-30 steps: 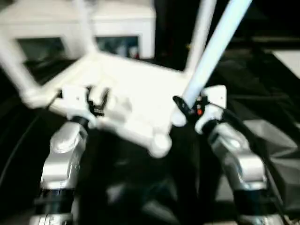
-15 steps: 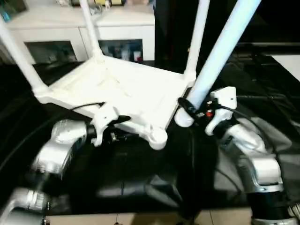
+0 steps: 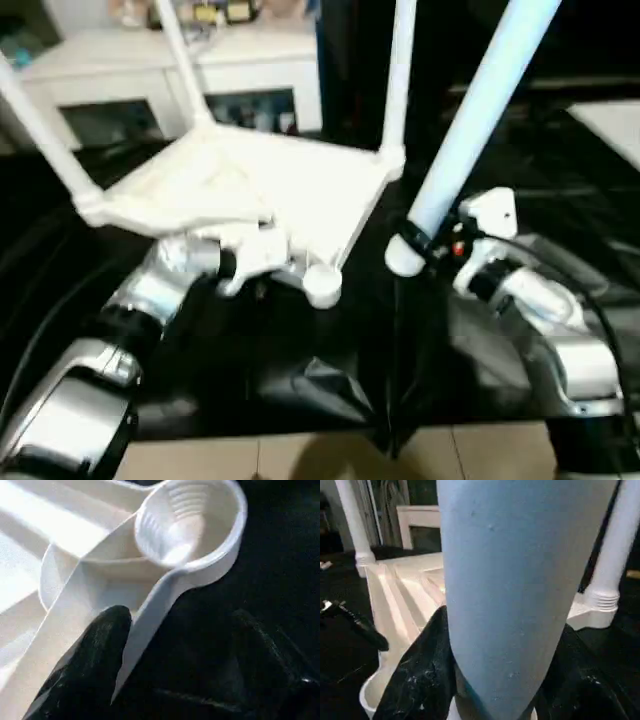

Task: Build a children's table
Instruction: Insert table leg to table base

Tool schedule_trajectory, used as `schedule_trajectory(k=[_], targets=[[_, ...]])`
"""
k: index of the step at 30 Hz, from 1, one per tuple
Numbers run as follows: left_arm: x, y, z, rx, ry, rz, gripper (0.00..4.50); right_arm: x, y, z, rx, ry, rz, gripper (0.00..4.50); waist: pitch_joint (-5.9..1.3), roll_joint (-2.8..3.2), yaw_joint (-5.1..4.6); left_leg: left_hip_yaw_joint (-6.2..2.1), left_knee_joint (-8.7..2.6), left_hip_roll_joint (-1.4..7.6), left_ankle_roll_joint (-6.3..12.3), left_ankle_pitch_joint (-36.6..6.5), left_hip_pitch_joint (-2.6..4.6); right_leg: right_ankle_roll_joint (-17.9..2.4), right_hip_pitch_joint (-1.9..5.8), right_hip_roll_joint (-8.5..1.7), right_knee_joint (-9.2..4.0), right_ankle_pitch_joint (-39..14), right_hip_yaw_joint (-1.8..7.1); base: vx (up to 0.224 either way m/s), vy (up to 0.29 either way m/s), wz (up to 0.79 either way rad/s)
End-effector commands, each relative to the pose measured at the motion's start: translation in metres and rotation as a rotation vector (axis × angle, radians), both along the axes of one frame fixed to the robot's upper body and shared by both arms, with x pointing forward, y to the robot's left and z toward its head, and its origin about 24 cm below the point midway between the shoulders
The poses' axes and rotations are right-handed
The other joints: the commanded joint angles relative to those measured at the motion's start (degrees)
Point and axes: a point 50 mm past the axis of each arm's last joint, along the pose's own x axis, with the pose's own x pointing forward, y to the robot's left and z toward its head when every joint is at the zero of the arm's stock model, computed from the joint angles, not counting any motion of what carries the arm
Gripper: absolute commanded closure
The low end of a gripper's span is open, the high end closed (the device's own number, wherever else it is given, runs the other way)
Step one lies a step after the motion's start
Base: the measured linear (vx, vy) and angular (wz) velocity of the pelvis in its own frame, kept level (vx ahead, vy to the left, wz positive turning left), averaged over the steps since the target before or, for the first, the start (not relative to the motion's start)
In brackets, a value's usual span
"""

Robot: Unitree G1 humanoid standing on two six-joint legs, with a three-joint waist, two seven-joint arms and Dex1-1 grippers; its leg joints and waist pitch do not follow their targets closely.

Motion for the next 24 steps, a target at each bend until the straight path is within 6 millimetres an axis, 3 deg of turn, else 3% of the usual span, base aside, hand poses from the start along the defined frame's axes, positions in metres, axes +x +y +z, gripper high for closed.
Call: schedule_trajectory(k=[1,4,5,7,9,18,23,24], targets=[[0.004,0.005,0.004,0.003,-0.009,0.021,0.94,0.0,0.008,0.007,0.001,-0.028,0.036,2.65,-4.89,-0.68,0.36,0.84,-2.81,0.16,1.25,-5.9,-0.21,-8.9,4.24,-2.74,-5.37,-4.4,2.43,0.0,0.0,0.0],[0.006,0.005,0.004,0.006,-0.03,0.032,0.94,0.0,0.009,0.007,0.002,-0.027,0.04,2.65,-4.49,-0.7,0.09,0.88,-3.26,0.4,1.67,-9.4,0.16,-10.8,4.08,-2.83,-5.69,-4.8,2.24,0.0,0.0,0.0],[0.007,0.004,0.004,0.006,-0.04,0.039,0.94,0.0,0.01,0.007,0.003,-0.027,0.041,2.65,-4.39,-1.07,-0.02,1.07,-3.33,0.31,1.96,-10.7,0.25,-11.1,4.25,-2.95,-5.87,-6.7,2.21,0.0,0.0,0.0],[0.01,0.004,0.005,0.015,-0.077,0.057,0.94,0.0,0.012,0.007,0.004,-0.027,0.049,2.65,-4.35,-0.93,-0.05,1.19,-3.48,0.51,2.43,-11.8,0.46,-10.8,4.18,-3.29,-6.23,-9.1,2.24,0.0,0.0,0.0],[0.013,0.003,0.007,0.019,-0.107,0.06,0.94,0.001,0.015,0.006,0.004,-0.022,0.064,2.65,-4.27,-1.23,0.12,1.36,-3.61,0.64,2.63,-12.4,0.59,-10.0,4.1,-3.57,-6.71,-11.6,2.33,0.0,0.0,0.0],[0.02,-0.008,0.008,0.052,-0.134,0.041,0.94,0.002,0.014,0.007,-0.005,-0.018,0.088,2.65,-4.4,-1.32,1.22,1.73,-3.36,0.65,3.27,-9.4,0.36,-9.5,4.21,-3.7,-6.52,-9.6,2.48,0.0,0.0,0.0],[0.019,-0.011,0.003,0.093,-0.112,0.016,0.94,0.001,0.012,0.008,-0.015,-0.019,0.094,2.65,-4.46,-1.36,1.25,1.73,-3.31,0.55,3.23,-9.1,0.29,-9.3,4.33,-3.64,-6.55,-8.9,2.44,0.0,0.0,0.0],[0.019,-0.012,0.002,0.104,-0.103,0.014,1.11,0.0,0.011,0.008,-0.022,-0.017,0.095,2.65,-4.45,-1.29,1.15,1.76,-3.3,0.57,3.17,-9.4,0.38,-9.4,4.32,-3.61,-6.6,-9.0,2.43,0.0,0.0,0.0]])
